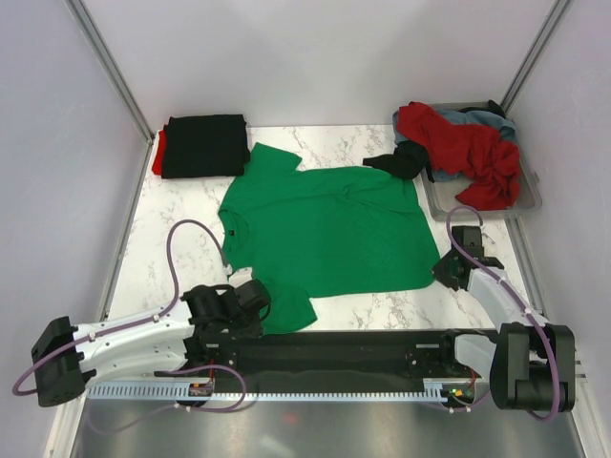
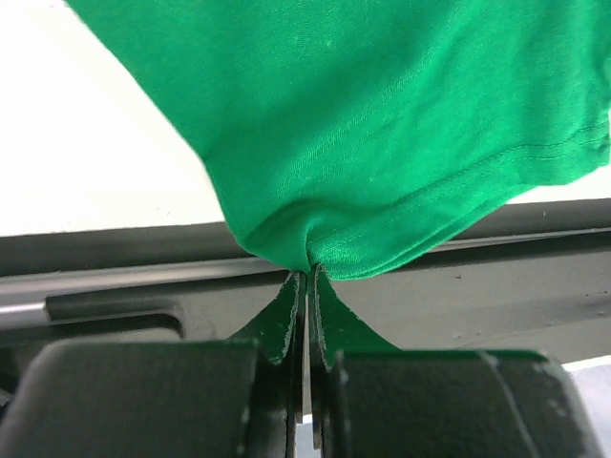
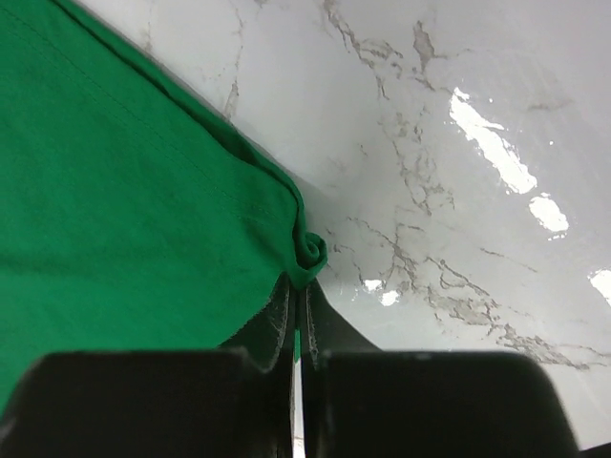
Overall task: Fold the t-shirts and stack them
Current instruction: Fold the tshirt
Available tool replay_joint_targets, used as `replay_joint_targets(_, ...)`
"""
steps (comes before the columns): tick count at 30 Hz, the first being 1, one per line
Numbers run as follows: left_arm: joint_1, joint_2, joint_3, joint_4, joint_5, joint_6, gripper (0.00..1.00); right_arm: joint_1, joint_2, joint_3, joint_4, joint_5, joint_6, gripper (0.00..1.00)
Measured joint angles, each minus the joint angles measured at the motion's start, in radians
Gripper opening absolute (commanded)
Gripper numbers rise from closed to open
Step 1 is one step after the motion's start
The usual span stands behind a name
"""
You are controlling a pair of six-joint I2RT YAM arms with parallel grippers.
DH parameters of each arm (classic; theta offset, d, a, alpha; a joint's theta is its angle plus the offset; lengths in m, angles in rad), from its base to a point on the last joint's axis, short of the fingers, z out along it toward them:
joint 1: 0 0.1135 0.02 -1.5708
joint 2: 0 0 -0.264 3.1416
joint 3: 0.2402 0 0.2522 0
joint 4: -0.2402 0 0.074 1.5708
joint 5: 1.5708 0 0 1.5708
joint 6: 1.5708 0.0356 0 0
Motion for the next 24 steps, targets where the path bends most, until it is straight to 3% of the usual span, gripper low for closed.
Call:
replay_joint_targets(4,0.002,-0.021,0.048,-0.052,-0.018,0.0,0.02,0.0,-0.063,0.0,-0.049,-0.027,0.004,0.0)
replay_joint_targets(17,0.016,-0.146,0.409,-0.376,-0.172,0.016,0.02,0.0,-0.408,0.047,-0.391,-0.174,0.01,0.0)
replay_joint_targets(24,0.018,-0.132,0.576,-0.501,-0.212,0.039,0.02,0.0,-0.463,0.101,-0.515,-0.229,0.011,0.0)
